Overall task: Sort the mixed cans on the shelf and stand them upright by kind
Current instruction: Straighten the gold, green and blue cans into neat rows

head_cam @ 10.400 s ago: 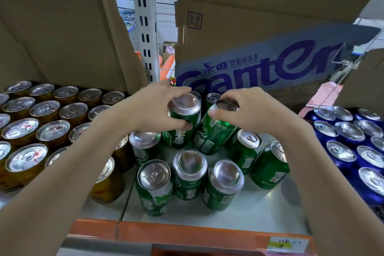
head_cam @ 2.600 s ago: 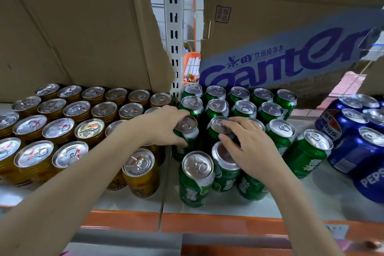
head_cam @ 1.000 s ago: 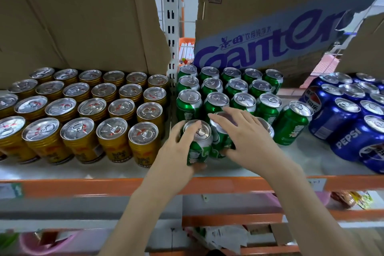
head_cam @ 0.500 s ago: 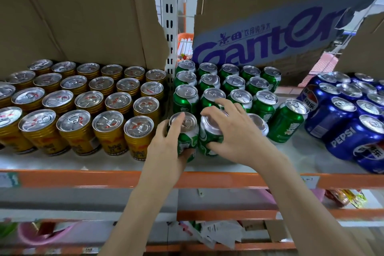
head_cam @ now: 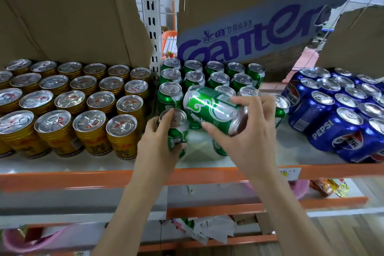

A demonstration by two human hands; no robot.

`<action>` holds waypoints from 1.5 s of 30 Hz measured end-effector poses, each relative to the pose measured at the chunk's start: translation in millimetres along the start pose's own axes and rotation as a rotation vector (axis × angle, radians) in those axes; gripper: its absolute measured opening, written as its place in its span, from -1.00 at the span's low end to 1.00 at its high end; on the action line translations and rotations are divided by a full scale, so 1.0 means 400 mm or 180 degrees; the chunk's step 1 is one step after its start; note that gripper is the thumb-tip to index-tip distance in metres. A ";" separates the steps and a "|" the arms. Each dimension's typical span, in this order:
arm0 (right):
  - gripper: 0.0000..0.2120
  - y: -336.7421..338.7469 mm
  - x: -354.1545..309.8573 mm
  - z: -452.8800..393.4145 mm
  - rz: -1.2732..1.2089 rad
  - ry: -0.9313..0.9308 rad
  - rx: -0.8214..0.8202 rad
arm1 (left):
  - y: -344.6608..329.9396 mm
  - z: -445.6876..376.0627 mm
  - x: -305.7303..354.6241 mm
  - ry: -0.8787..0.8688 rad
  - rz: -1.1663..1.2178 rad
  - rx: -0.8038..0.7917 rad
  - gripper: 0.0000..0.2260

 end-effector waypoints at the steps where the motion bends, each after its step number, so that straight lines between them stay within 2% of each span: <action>1: -0.43 -0.004 -0.002 0.022 0.0060 -0.0066 0.0082 | 0.003 0.000 -0.003 0.0017 0.0004 0.0047 -0.29; 4: -0.43 -0.021 -0.004 0.081 0.0286 -0.0211 0.0232 | 0.022 -0.002 -0.022 0.0133 -0.0063 0.0162 -0.30; 7: -0.45 -0.060 0.002 0.115 0.0383 -0.0203 0.0108 | 0.030 -0.005 -0.033 0.0108 -0.0234 0.0112 -0.29; 10: -0.41 -0.137 -0.001 0.150 0.0394 -0.0077 -0.0334 | 0.034 -0.007 -0.037 0.0140 -0.0264 0.0046 -0.28; 15: -0.45 -0.193 0.018 0.148 0.0460 0.0008 -0.0764 | 0.034 -0.004 -0.036 0.0164 -0.0279 -0.0032 -0.28; 19: -0.48 -0.246 0.022 0.149 0.1090 -0.0080 -0.1578 | 0.035 -0.003 -0.039 0.0192 -0.0325 -0.0046 -0.27; 22: -0.51 -0.274 0.005 0.140 0.1369 -0.0064 -0.1972 | 0.032 -0.004 -0.038 0.0154 -0.0351 -0.0089 -0.28; 26: -0.43 -0.325 0.009 0.107 0.1931 -0.0041 -0.2304 | 0.043 -0.006 -0.036 0.0115 -0.0221 -0.0103 -0.39; 30: -0.46 -0.387 0.034 0.089 0.2208 -0.0117 -0.2536 | 0.049 -0.011 -0.028 0.0124 -0.0272 -0.0254 -0.39; 34: -0.38 -0.381 0.034 0.067 0.1898 -0.0256 -0.2582 | 0.054 -0.021 -0.023 0.0121 -0.0443 -0.0396 -0.38; 37: -0.22 -0.330 0.008 0.030 0.1246 -0.0347 -0.2501 | 0.055 -0.027 -0.022 0.0107 -0.0430 -0.0423 -0.39; 40: -0.19 -0.279 -0.012 -0.004 0.0664 -0.0397 -0.2389 | 0.048 -0.032 -0.023 0.0082 -0.0334 -0.0410 -0.39; 43: -0.24 -0.257 0.003 -0.029 0.0745 -0.0426 -0.2308 | 0.037 -0.048 -0.015 -0.0009 -0.0295 -0.0367 -0.40; 45: -0.28 -0.265 0.018 -0.033 0.1076 -0.0294 -0.2466 | 0.027 -0.060 -0.006 -0.0072 -0.0211 -0.0379 -0.40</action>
Point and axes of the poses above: each hand's wrist, its own z-axis away from the middle knuckle, its own y-axis out of the back of the hand, x = y × z, the point moved 10 cm from there along -z, towards the middle knuckle, and after that the axes turned 1 degree about -x, right-handed, at the moved point
